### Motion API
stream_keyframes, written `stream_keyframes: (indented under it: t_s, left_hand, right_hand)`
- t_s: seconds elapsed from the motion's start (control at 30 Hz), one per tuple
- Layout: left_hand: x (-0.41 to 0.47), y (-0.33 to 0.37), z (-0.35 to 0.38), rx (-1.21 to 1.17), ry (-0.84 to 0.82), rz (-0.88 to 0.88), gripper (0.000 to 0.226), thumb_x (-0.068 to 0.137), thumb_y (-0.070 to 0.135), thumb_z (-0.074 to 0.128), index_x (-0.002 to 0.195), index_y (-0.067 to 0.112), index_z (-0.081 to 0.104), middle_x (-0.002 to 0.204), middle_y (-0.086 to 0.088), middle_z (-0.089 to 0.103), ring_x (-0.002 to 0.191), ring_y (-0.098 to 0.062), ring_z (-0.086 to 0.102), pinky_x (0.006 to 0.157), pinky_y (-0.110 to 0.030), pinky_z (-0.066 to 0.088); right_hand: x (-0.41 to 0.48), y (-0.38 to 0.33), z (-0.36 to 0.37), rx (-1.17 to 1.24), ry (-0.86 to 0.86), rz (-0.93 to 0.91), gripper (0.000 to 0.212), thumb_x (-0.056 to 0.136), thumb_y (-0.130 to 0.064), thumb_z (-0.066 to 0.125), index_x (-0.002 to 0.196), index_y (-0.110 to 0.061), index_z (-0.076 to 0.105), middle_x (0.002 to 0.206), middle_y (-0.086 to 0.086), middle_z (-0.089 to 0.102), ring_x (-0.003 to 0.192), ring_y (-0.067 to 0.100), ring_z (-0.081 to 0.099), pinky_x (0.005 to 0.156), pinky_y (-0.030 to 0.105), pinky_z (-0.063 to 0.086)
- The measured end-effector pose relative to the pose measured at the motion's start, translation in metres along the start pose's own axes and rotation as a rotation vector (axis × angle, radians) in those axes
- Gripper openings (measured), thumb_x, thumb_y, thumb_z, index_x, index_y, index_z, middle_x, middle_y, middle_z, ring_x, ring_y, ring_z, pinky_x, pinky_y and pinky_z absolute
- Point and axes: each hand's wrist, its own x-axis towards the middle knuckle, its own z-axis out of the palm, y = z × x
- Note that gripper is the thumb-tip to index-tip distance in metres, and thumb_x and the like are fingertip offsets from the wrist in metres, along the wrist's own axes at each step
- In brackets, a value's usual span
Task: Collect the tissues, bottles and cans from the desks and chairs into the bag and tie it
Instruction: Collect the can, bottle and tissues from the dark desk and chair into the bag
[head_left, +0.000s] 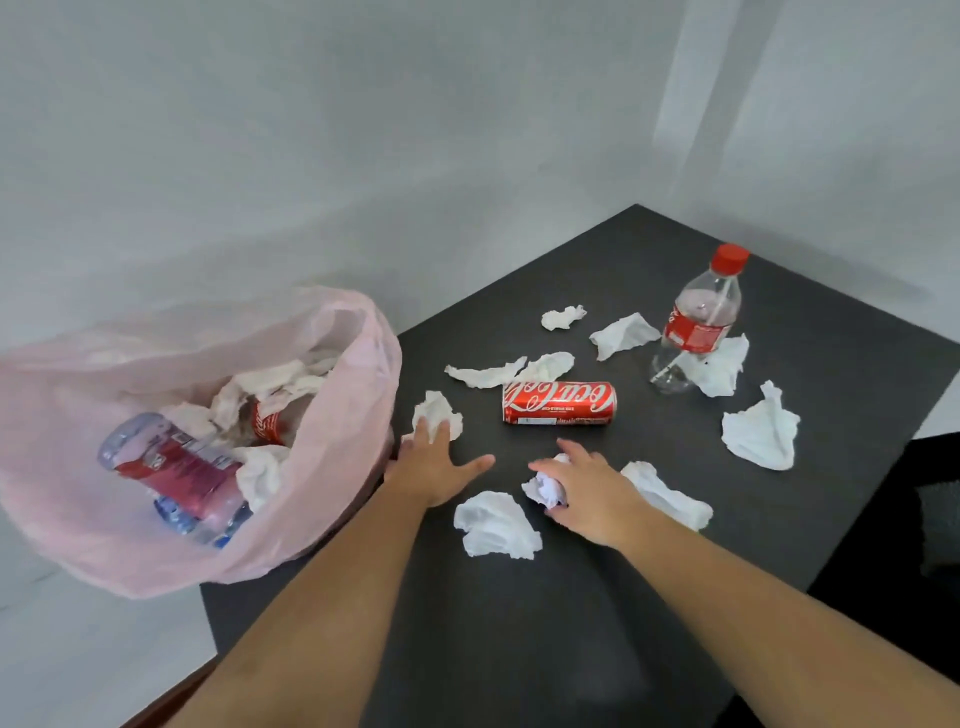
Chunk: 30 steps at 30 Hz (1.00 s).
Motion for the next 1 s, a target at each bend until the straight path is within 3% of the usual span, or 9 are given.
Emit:
stream_keyframes:
  t_s: [0.1, 0.2, 0.27, 0.37, 0.43, 0.57, 0.73, 0.87, 1.0]
  left_hand:
    - [-0.002, 0.005, 0.012, 0.026, -0.034, 0.092, 0.114, 0.067, 0.085, 0.045, 0.153, 0.022, 0.003, 0.161, 0.004, -0.001, 0.149, -0.023, 0.002, 0.118, -0.049, 0.016]
    - [-0.019, 0.015, 0.022, 0.09, -0.068, 0.253, 0.114, 0.061, 0.077, 0.063, 0.151, 0.025, 0.015, 0.16, 0.007, 0.011, 0.147, -0.022, 0.013, 0.116, -0.046, 0.025]
    - [-0.026, 0.016, 0.03, 0.045, -0.044, 0.303, 0.088, 0.067, 0.054, 0.074, 0.141, 0.024, 0.04, 0.15, 0.004, 0.037, 0.137, -0.022, 0.034, 0.108, -0.038, 0.037]
    - [-0.03, 0.018, 0.028, -0.047, 0.017, 0.274, 0.023, 0.077, 0.018, 0.064, 0.099, 0.012, 0.068, 0.106, -0.01, 0.067, 0.104, -0.028, 0.062, 0.075, -0.027, 0.044]
    - [-0.036, 0.021, 0.01, -0.103, 0.062, 0.277, 0.026, 0.08, 0.009, 0.058, 0.104, 0.01, 0.069, 0.104, -0.011, 0.068, 0.101, -0.028, 0.063, 0.074, -0.026, 0.044]
    - [-0.063, 0.031, -0.075, -0.259, 0.396, 0.394, 0.025, 0.081, 0.007, 0.06, 0.105, 0.007, 0.07, 0.109, -0.008, 0.069, 0.103, -0.025, 0.062, 0.082, -0.025, 0.042]
    - [-0.13, -0.028, -0.185, -0.424, 0.772, 0.44, 0.006, 0.072, 0.002, 0.065, 0.075, 0.003, 0.07, 0.069, -0.006, 0.059, 0.067, -0.018, 0.053, 0.057, -0.013, 0.032]
    - [-0.149, -0.117, -0.188, -0.404, 0.865, 0.124, 0.014, 0.069, 0.004, 0.061, 0.07, 0.017, 0.063, 0.06, -0.001, 0.054, 0.063, -0.019, 0.049, 0.056, -0.022, 0.036]
    - [-0.142, -0.173, -0.139, -0.076, 0.561, -0.196, 0.023, 0.076, 0.02, 0.06, 0.096, 0.03, 0.063, 0.097, 0.001, 0.069, 0.089, -0.023, 0.063, 0.07, -0.026, 0.046]
  right_hand:
    - [0.005, 0.005, 0.005, 0.091, 0.058, -0.019, 0.036, 0.089, -0.021, 0.058, 0.124, -0.029, 0.052, 0.129, 0.001, 0.048, 0.119, 0.022, 0.048, 0.094, 0.032, 0.044]
    - [0.008, 0.009, 0.0, 0.184, 0.109, 0.008, 0.028, 0.089, -0.017, 0.057, 0.116, -0.023, 0.057, 0.115, 0.002, 0.054, 0.105, 0.021, 0.055, 0.088, 0.031, 0.046]
    - [0.009, 0.013, -0.007, 0.241, 0.153, 0.041, 0.027, 0.089, -0.014, 0.058, 0.114, -0.022, 0.059, 0.115, 0.003, 0.056, 0.104, 0.021, 0.056, 0.089, 0.03, 0.046]
    - [0.011, 0.013, -0.028, 0.328, 0.277, 0.046, 0.026, 0.088, -0.007, 0.057, 0.111, -0.019, 0.063, 0.115, 0.005, 0.061, 0.104, 0.022, 0.057, 0.089, 0.026, 0.045]
    - [0.011, 0.005, -0.049, 0.398, 0.384, 0.041, 0.029, 0.088, -0.002, 0.053, 0.111, -0.014, 0.065, 0.114, 0.007, 0.062, 0.105, 0.023, 0.057, 0.085, 0.022, 0.04]
    - [0.011, -0.031, -0.105, 0.548, 0.652, -0.01, 0.029, 0.087, 0.004, 0.054, 0.105, -0.017, 0.064, 0.111, 0.007, 0.059, 0.095, 0.014, 0.05, 0.08, 0.021, 0.037]
    - [-0.004, -0.136, -0.177, 0.742, 0.842, -0.322, 0.024, 0.088, 0.0, 0.055, 0.093, -0.024, 0.057, 0.101, -0.002, 0.055, 0.081, 0.003, 0.05, 0.063, -0.002, 0.034]
    - [-0.012, -0.216, -0.173, 0.625, 0.682, -0.565, 0.03, 0.08, 0.004, 0.048, 0.097, -0.019, 0.057, 0.099, 0.0, 0.055, 0.083, 0.012, 0.049, 0.066, 0.008, 0.035]
    - [0.005, -0.262, -0.123, 0.169, 0.307, -0.585, 0.031, 0.08, 0.0, 0.057, 0.103, -0.02, 0.059, 0.107, 0.006, 0.058, 0.096, 0.022, 0.054, 0.076, 0.03, 0.042]
